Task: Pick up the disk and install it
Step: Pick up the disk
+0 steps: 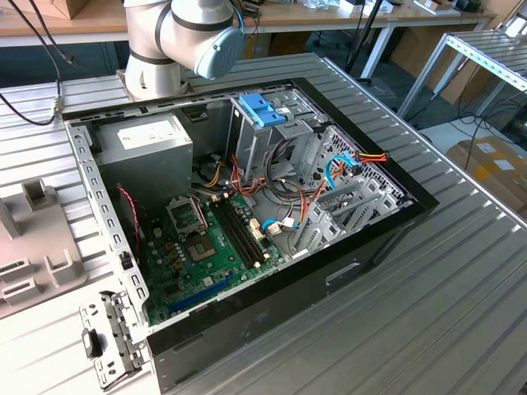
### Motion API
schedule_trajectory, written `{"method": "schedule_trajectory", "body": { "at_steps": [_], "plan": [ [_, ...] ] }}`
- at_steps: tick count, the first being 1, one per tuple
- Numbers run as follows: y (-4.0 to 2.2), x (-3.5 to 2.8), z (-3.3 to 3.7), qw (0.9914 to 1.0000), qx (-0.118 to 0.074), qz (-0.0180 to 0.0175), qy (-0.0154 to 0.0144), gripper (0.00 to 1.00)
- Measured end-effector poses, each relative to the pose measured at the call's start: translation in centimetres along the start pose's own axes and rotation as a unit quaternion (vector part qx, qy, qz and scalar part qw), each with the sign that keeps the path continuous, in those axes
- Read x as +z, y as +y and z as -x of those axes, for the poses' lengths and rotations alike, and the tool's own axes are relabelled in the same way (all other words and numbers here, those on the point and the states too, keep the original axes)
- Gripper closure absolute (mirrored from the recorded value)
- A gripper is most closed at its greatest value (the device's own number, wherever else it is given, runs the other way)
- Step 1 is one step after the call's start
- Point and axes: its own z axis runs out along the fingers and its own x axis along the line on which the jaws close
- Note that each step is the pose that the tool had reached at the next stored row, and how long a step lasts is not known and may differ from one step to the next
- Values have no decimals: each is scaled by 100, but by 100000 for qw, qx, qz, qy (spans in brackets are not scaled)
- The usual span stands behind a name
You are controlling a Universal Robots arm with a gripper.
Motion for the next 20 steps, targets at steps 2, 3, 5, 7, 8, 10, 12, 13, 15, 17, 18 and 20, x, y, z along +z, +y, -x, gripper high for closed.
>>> {"method": "schedule_trajectory", "body": {
  "at_steps": [2,3,5,7,8,10,12,13,15,17,18,20],
  "plan": [
    [0,0,0,99998,-621,17,9,89],
    [0,0,0,99993,-1166,31,21,89],
    [0,0,0,99980,-2000,54,36,89],
    [0,0,0,99960,-2815,74,49,89],
    [0,0,0,99939,-3495,94,61,89],
    [0,0,0,99870,-5091,135,93,89],
    [0,0,0,99825,-5906,157,107,89],
    [0,0,0,99791,-6451,171,115,89],
    [0,0,0,99717,-7515,199,136,89],
    [0,0,0,99642,-8455,225,153,89],
    [0,0,0,99608,-8839,234,161,89],
    [0,0,0,99530,-9682,256,177,89]
  ]
}}
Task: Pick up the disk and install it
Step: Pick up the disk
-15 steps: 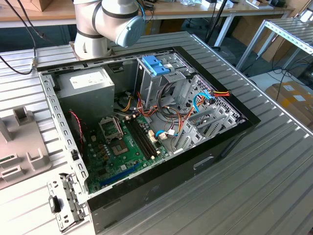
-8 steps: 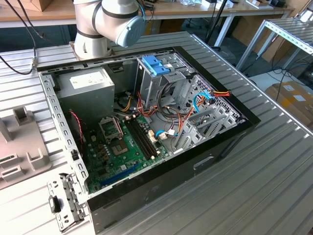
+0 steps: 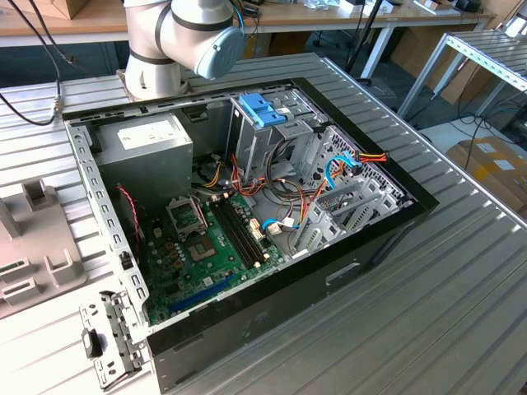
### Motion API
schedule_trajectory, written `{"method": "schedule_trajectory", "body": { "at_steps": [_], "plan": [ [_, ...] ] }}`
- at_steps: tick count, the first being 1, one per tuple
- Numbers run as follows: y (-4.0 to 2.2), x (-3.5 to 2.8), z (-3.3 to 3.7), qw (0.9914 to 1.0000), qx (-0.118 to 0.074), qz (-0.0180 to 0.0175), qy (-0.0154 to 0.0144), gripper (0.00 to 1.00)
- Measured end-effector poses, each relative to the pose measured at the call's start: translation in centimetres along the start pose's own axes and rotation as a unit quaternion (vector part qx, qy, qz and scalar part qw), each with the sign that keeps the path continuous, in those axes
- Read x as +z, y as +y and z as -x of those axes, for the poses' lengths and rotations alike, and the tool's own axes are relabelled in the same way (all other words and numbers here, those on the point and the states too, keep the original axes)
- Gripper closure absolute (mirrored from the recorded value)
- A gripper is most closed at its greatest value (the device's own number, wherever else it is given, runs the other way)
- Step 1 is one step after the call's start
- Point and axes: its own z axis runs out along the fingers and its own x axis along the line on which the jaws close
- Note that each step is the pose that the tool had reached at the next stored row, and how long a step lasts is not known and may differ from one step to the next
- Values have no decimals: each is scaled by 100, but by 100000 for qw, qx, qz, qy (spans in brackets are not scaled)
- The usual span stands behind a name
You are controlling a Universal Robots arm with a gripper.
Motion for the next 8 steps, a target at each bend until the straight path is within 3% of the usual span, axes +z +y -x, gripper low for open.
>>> {"method": "schedule_trajectory", "body": {
  "at_steps": [8],
  "plan": [
    [0,0,0,99941,-3418,92,62,89]
  ]
}}
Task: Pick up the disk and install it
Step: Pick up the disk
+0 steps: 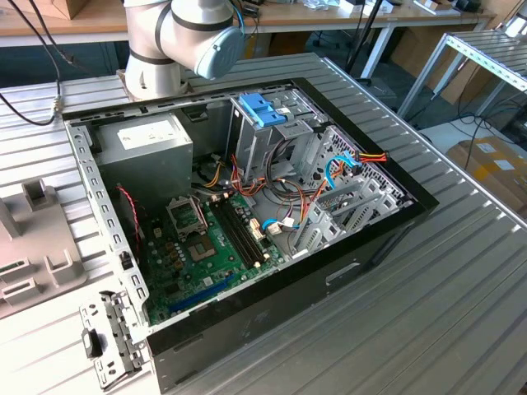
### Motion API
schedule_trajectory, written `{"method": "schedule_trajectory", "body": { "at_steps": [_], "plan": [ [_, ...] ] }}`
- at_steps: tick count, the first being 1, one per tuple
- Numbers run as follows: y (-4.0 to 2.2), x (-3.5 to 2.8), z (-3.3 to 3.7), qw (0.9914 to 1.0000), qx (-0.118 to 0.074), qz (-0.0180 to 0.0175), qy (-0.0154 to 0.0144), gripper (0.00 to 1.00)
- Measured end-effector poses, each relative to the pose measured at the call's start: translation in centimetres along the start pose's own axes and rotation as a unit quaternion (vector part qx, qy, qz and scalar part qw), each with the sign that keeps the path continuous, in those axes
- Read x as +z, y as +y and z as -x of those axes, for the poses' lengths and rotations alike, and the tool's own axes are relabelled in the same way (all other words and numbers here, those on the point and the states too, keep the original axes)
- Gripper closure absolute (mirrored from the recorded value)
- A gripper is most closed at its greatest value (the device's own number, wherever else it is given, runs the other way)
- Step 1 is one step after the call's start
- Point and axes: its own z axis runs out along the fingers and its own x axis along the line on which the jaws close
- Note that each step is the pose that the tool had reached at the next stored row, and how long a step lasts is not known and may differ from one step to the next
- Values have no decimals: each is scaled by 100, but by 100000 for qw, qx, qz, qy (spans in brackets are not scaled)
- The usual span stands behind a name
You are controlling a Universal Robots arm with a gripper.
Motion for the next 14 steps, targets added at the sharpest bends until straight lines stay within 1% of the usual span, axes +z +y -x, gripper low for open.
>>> {"method": "schedule_trajectory", "body": {
  "at_steps": [3,4,6,9,11,14],
  "plan": [
    [0,0,0,99991,-1341,34,22,89],
    [0,0,0,99978,-2081,54,35,89],
    [0,0,0,99958,-2889,76,54,89],
    [0,0,0,99915,-4118,108,75,89],
    [0,0,0,99862,-5249,139,96,89],
    [0,0,0,99802,-6283,166,112,89]
  ]
}}
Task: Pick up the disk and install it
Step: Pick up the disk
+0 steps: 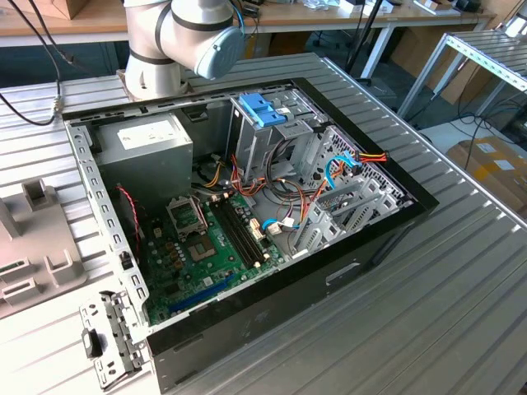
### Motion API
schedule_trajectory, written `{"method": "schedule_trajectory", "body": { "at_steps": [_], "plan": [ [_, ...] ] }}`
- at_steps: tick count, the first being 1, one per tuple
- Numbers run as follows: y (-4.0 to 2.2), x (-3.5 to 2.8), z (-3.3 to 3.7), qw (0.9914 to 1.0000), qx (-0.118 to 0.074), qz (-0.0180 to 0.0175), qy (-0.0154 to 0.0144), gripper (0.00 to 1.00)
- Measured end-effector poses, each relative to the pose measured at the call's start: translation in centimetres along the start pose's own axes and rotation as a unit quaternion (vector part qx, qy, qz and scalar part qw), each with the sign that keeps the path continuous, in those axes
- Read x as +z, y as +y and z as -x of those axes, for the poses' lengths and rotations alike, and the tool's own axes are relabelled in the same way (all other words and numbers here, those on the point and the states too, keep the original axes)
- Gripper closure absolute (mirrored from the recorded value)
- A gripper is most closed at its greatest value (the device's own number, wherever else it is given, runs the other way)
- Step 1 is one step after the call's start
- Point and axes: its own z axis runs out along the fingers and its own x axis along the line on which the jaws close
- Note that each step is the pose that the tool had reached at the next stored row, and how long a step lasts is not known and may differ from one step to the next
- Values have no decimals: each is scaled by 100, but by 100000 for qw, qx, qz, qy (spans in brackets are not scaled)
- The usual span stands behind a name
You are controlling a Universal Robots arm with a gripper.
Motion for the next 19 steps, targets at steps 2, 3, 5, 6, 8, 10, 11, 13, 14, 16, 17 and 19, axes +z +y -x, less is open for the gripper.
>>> {"method": "schedule_trajectory", "body": {
  "at_steps": [2,3,5,6,8,10,11,13,14,16,17,19],
  "plan": [
    [0,0,0,99998,-634,17,12,89],
    [0,0,0,99995,-973,26,20,89],
    [0,0,0,99975,-2214,60,42,89],
    [0,0,0,99964,-2693,72,51,89],
    [0,0,0,99945,-3325,89,60,89],
    [1,0,0,99913,-4164,111,77,89],
    [1,0,0,99901,-4437,119,82,89],
    [1,0,0,99869,-5112,137,92,89],
    [0,0,0,99852,-5437,144,101,89],
    [1,0,0,99806,-6227,166,114,89],
    [1,0,0,99776,-6689,178,123,89],
    [1,0,0,99709,-7625,202,141,89]
  ]
}}
